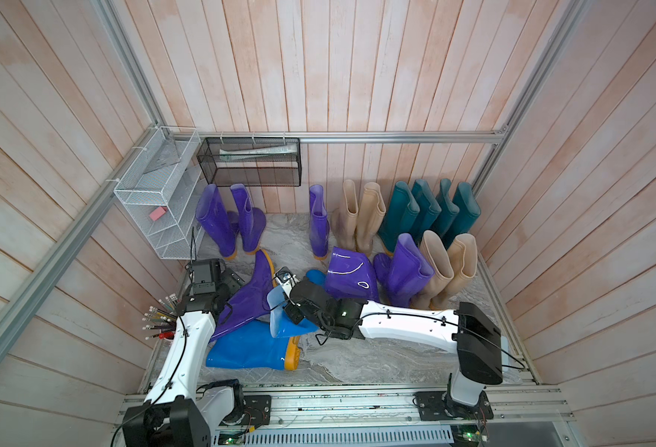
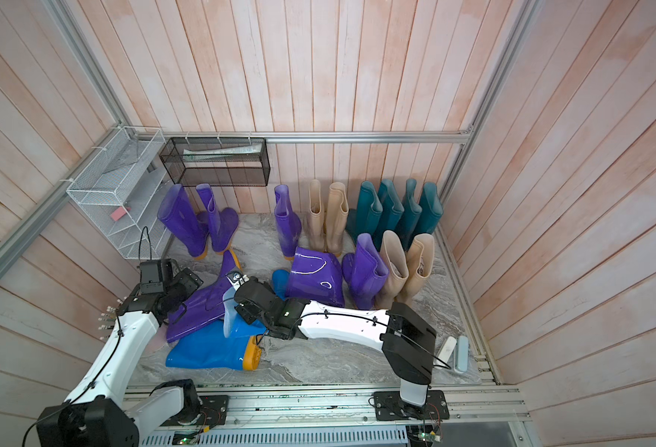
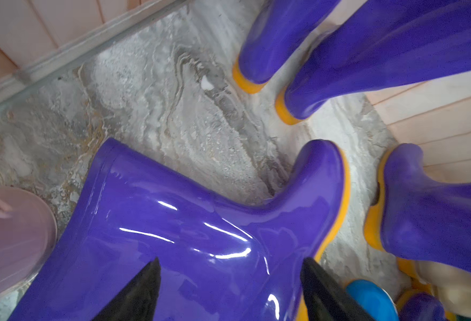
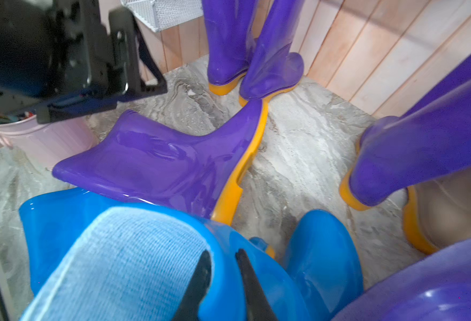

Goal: Match and arrange rain boots in pairs
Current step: Pick up the rain boot at the center of the board.

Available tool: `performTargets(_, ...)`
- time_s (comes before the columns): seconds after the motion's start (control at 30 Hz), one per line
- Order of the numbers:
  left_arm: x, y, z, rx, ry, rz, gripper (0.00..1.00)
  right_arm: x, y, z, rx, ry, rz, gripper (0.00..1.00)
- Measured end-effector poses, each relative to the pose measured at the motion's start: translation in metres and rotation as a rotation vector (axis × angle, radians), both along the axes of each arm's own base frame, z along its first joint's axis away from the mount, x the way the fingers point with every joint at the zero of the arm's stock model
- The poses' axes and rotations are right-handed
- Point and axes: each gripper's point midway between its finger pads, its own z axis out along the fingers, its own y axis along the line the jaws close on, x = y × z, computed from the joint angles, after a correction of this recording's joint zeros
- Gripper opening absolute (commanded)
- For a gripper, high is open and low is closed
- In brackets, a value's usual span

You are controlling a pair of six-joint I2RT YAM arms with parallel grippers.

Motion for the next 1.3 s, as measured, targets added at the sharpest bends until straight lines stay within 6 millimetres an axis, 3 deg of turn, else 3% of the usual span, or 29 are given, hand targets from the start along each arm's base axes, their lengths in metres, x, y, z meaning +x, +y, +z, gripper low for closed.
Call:
performTargets(0.13, 0.007, -0.007, -0.031, -0.044, 0.056, 0.019, 0.89, 0.013, -0.039, 0.013, 0.03, -0.007, -0.074, 0.18)
performTargets(0.33, 0.043, -0.064, -0.037, -0.055, 0.041, -0.132, 0.89, 0.033, -0.083, 0.024, 0.039, -0.009, -0.174, 0.25)
performTargets(0.4, 0.059, -0.071, -0.036, -0.054, 0.027, -0.146, 0.9, 0.033, -0.087, 0.022, 0.034, -0.003, -0.182, 0.31)
performTargets(0.53, 0.094, -0.071, -0.037, -0.014, 0.004, -0.163, 0.93, 0.031, -0.088, 0.017, 0.027, 0.015, -0.177, 0.55)
performTargets(0.73, 0.144, -0.073, -0.041, 0.126, 0.006, -0.253, 0.96, 0.028, -0.086, 0.013, 0.036, 0.042, -0.17, 0.62)
performTargets(0.87, 0.154, -0.078, -0.051, 0.18, 0.016, -0.333, 0.81, 0.026, -0.084, 0.011, 0.037, 0.054, -0.156, 0.65)
performTargets(1.0, 0.162, -0.082, -0.059, 0.204, 0.028, -0.401, 0.53, 0.023, -0.081, 0.01, 0.039, 0.067, -0.135, 0.66)
performTargets(1.3, 0.167, -0.086, -0.052, 0.214, 0.055, -0.446, 0.2, 0.019, -0.078, 0.01, 0.04, 0.076, -0.115, 0.68)
